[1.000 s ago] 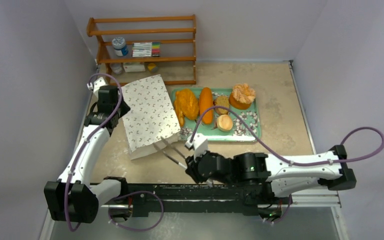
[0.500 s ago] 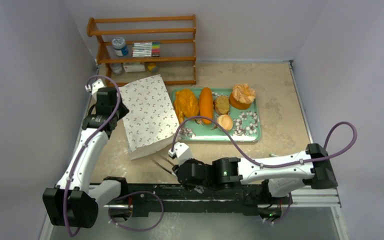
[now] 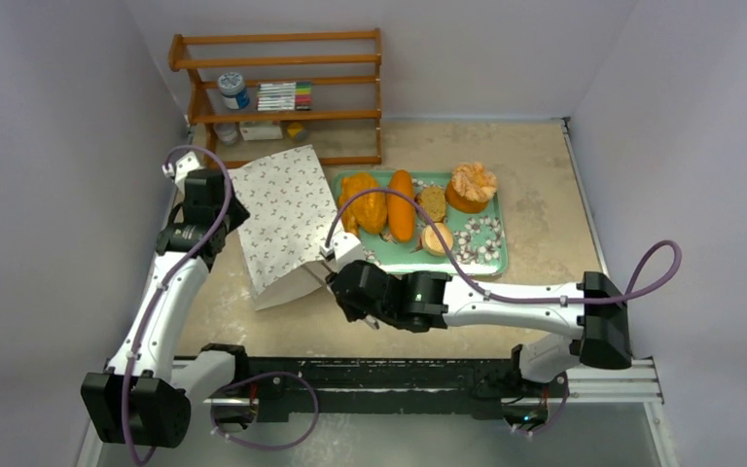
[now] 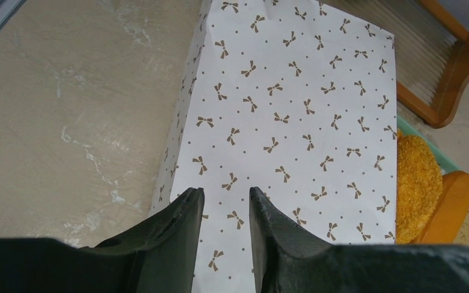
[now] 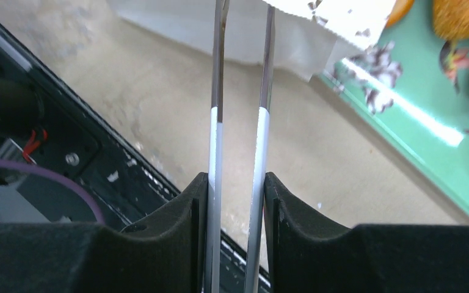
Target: Take the fake bread out of the paper bag
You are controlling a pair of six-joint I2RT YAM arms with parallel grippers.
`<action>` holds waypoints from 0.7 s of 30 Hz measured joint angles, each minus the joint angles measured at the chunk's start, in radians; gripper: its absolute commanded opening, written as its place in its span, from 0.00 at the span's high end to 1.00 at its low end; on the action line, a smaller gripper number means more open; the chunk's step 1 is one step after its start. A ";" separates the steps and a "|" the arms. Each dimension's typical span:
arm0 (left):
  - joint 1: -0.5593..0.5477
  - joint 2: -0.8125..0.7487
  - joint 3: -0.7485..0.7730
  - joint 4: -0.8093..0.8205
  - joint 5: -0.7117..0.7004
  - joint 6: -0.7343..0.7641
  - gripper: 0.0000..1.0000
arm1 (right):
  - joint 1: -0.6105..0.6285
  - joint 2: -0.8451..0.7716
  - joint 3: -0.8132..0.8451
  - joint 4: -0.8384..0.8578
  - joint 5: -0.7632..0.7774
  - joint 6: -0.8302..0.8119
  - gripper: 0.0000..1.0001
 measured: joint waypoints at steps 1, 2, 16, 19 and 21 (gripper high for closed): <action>0.000 0.000 0.005 -0.001 0.000 0.000 0.65 | -0.009 0.000 0.017 0.006 0.002 -0.014 0.78; 0.000 -0.001 0.011 -0.002 0.000 0.000 0.65 | -0.016 0.000 0.031 0.011 0.006 -0.025 0.78; 0.000 -0.029 0.037 -0.030 0.002 0.000 0.57 | -0.100 0.032 0.151 0.073 0.023 -0.149 0.79; 0.000 -0.034 0.043 -0.032 0.007 0.000 0.55 | -0.120 0.043 0.151 0.074 0.021 -0.157 0.79; 0.000 -0.047 0.044 -0.032 0.015 0.000 0.51 | -0.137 0.048 0.150 0.074 0.019 -0.159 0.79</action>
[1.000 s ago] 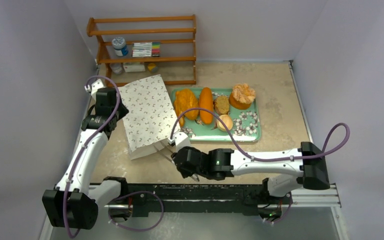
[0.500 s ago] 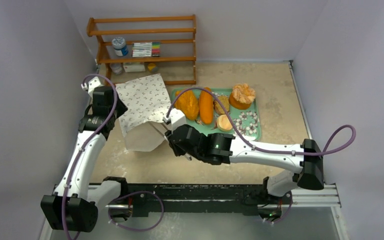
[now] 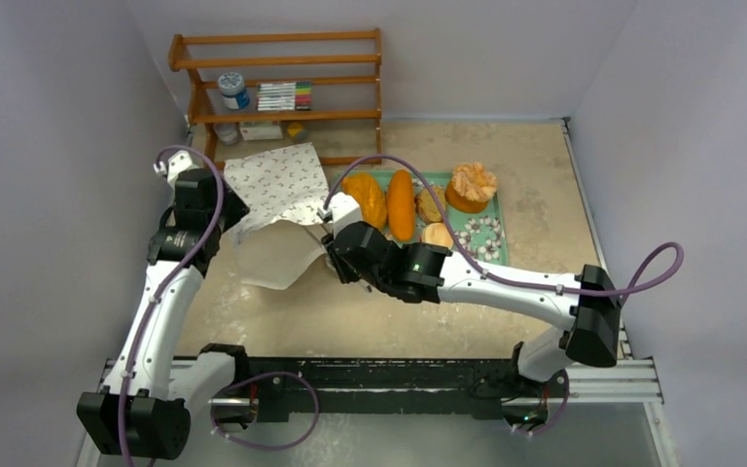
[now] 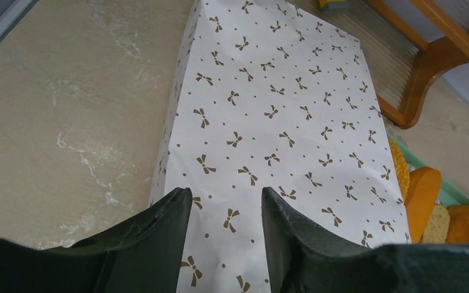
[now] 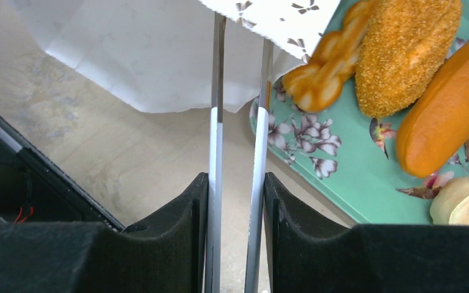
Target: Take the fake bread out of the paper bag
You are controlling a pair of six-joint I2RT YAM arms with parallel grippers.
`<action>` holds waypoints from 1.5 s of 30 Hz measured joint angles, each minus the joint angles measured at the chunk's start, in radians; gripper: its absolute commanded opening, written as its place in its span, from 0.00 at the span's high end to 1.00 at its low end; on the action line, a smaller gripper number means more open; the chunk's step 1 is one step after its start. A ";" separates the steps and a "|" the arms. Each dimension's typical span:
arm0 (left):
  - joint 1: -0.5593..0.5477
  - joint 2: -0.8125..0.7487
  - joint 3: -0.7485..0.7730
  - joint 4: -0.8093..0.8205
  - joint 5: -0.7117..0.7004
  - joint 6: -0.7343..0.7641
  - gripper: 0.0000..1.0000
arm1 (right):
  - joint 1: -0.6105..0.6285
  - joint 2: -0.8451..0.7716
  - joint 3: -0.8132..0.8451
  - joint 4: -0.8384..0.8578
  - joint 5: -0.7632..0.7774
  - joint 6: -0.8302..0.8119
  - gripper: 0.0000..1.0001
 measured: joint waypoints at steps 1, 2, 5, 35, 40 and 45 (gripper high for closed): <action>0.000 -0.008 0.000 0.000 0.005 0.000 0.49 | -0.008 0.002 0.000 0.000 0.000 0.000 0.79; 0.000 -0.018 0.000 0.000 0.010 0.000 0.48 | -0.016 0.005 0.000 0.003 -0.001 0.000 0.79; 0.000 -0.050 0.007 -0.005 0.026 0.000 0.44 | -0.034 0.015 0.000 0.008 -0.004 0.000 0.79; -0.034 -0.136 0.019 0.074 0.352 0.102 0.33 | -0.192 0.177 0.253 0.002 -0.099 -0.102 0.80; -0.038 -0.139 0.019 0.067 0.351 0.133 0.33 | -0.198 0.210 0.288 -0.008 -0.112 -0.110 0.80; -0.039 -0.141 0.053 0.052 0.351 0.150 0.33 | -0.212 0.233 0.326 -0.019 -0.130 -0.122 0.80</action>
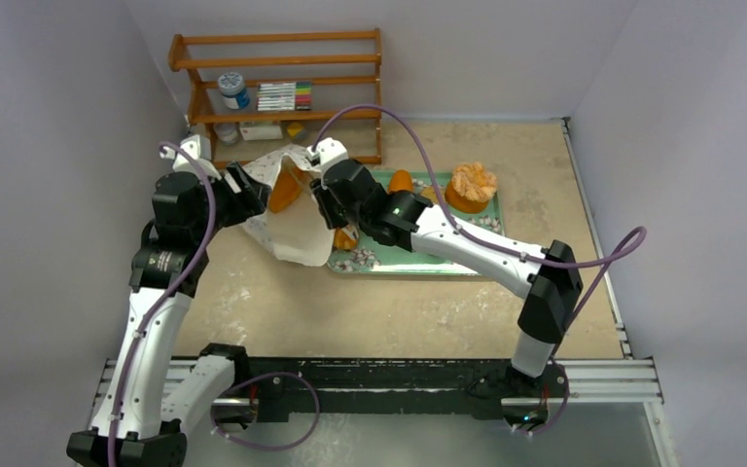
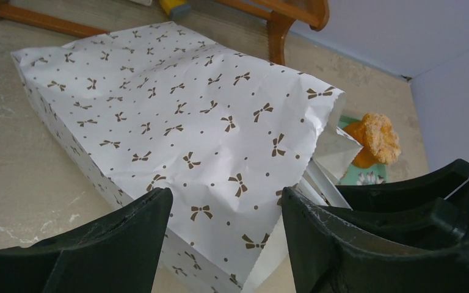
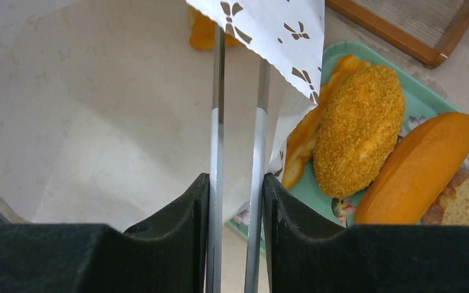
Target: Take the fake bread out of the paper bag
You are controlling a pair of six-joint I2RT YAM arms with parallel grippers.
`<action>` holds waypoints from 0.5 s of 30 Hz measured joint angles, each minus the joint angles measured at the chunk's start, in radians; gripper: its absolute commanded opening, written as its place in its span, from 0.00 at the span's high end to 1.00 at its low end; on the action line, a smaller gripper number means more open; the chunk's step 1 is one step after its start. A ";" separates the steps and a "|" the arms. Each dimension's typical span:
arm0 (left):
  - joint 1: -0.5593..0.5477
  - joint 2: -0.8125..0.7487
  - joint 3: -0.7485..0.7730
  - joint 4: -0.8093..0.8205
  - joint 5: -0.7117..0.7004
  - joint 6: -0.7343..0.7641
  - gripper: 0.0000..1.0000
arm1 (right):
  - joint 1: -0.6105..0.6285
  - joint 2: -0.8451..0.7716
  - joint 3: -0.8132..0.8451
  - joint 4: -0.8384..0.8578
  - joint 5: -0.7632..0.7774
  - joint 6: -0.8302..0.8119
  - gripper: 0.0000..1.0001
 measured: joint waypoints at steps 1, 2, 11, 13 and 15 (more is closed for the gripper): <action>0.000 0.000 0.010 0.000 0.000 0.000 0.33 | -0.003 0.005 0.009 -0.002 -0.001 -0.002 0.80; 0.000 -0.002 0.022 0.002 0.000 0.000 0.33 | -0.006 0.010 0.018 -0.002 -0.003 -0.005 0.80; 0.000 -0.010 0.068 0.010 0.008 -0.001 0.32 | -0.019 0.030 0.052 -0.006 -0.023 -0.018 0.80; 0.000 -0.003 0.068 0.009 0.012 0.000 0.32 | -0.019 0.032 0.058 -0.005 -0.025 -0.019 0.80; 0.000 0.008 0.067 0.008 0.022 0.000 0.31 | -0.019 0.033 0.059 -0.006 -0.027 -0.019 0.81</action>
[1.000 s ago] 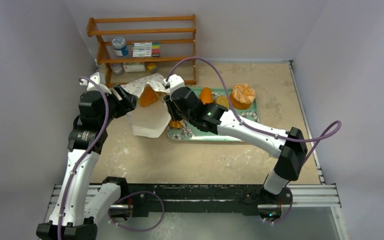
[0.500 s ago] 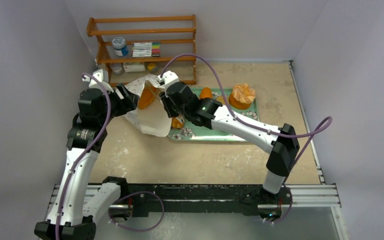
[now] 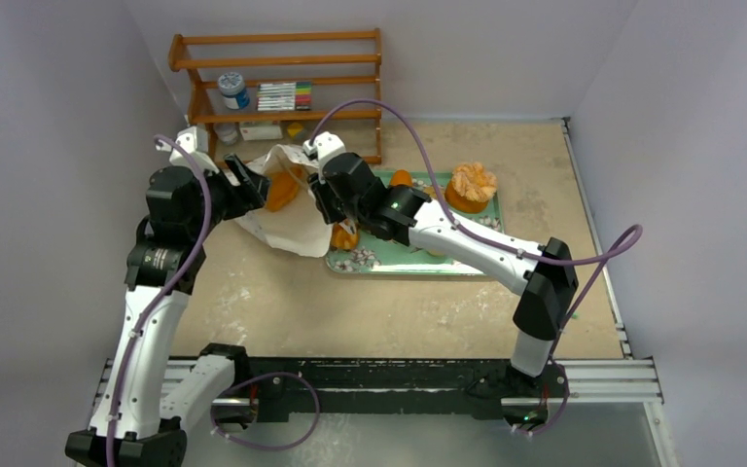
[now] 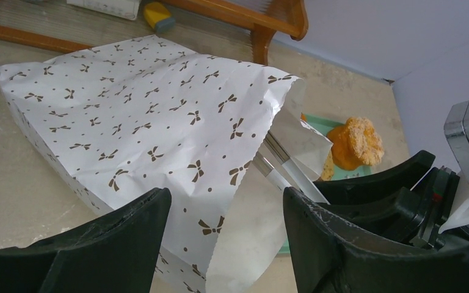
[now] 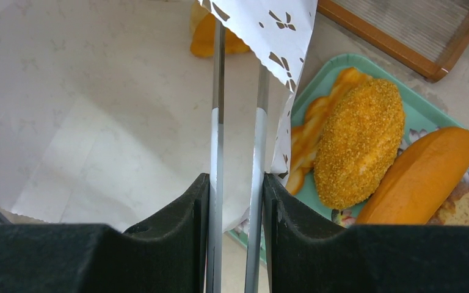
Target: Take the fake bread out of the paper bag
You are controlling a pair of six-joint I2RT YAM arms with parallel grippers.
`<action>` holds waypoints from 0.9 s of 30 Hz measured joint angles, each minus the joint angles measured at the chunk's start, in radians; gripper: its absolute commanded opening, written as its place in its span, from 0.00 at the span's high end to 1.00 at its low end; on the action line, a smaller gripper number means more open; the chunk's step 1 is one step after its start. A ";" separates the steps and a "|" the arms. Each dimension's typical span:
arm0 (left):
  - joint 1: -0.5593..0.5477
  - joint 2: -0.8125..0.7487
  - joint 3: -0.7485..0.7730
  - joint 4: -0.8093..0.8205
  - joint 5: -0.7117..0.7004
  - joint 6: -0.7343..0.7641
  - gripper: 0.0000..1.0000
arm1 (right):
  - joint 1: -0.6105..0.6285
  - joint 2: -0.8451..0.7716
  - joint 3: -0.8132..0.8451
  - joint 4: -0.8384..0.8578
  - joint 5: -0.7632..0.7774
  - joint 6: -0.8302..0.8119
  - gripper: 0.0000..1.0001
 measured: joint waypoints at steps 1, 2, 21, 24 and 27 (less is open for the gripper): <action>0.000 0.006 0.000 0.000 0.005 0.000 0.31 | 0.000 0.000 0.000 0.000 -0.003 0.000 0.81; 0.000 0.011 0.000 0.000 0.010 0.000 0.31 | 0.000 0.000 0.000 0.000 -0.004 0.000 0.81; -0.172 0.145 -0.001 -0.070 -0.274 0.060 0.32 | 0.000 0.000 -0.004 0.005 -0.013 0.000 0.81; -0.198 0.153 -0.002 -0.075 -0.364 0.060 0.37 | 0.000 0.000 -0.012 0.012 -0.013 0.001 0.81; -0.198 0.156 -0.001 -0.075 -0.436 0.061 0.44 | 0.000 0.000 -0.021 0.021 -0.016 0.001 0.81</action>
